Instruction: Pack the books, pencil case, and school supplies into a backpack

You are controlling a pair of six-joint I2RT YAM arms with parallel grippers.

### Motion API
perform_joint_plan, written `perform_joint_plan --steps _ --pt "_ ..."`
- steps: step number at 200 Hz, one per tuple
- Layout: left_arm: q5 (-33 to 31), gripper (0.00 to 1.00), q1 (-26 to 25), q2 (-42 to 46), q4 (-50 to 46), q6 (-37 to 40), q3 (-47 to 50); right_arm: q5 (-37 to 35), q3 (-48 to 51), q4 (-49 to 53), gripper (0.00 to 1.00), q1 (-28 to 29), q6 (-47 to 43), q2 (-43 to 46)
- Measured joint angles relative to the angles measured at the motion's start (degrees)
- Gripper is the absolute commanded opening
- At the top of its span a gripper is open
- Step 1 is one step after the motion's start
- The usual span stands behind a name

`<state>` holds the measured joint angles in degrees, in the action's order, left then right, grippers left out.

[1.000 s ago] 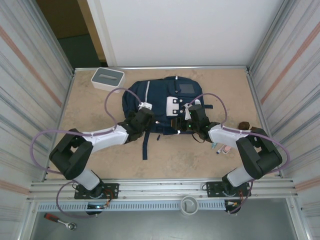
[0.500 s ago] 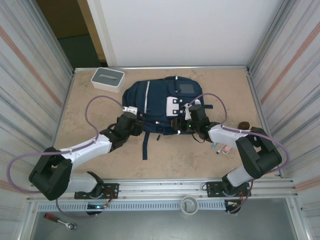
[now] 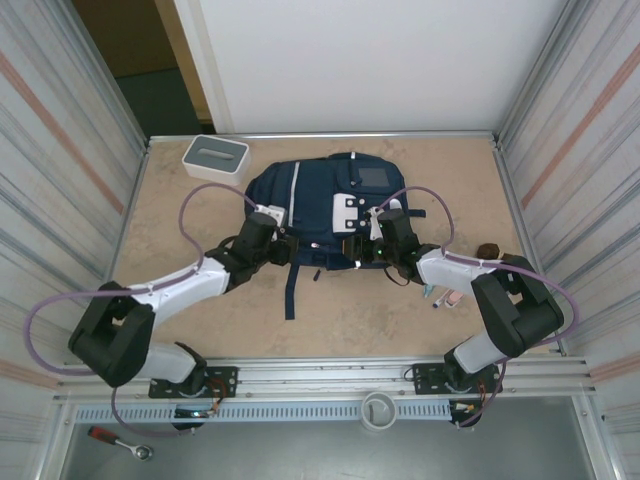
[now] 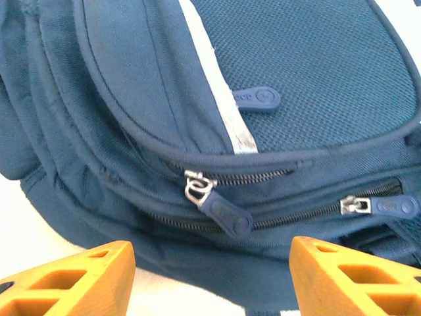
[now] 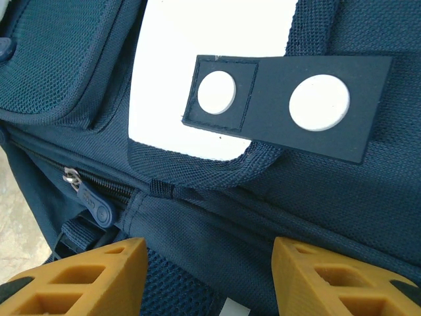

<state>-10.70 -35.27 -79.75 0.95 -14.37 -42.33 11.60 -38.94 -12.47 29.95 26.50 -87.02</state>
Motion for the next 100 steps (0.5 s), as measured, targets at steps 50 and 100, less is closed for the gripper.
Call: perform_joint_plan --steps 50,100 --pt "-0.3 0.54 1.8 -5.6 -1.0 -1.4 -2.6 0.0 0.0 0.0 0.53 0.0 0.0 0.0" --pt "-0.3 0.41 1.8 -7.3 -1.6 -1.3 -4.0 0.1 0.0 0.0 0.53 -0.1 0.0 0.0"
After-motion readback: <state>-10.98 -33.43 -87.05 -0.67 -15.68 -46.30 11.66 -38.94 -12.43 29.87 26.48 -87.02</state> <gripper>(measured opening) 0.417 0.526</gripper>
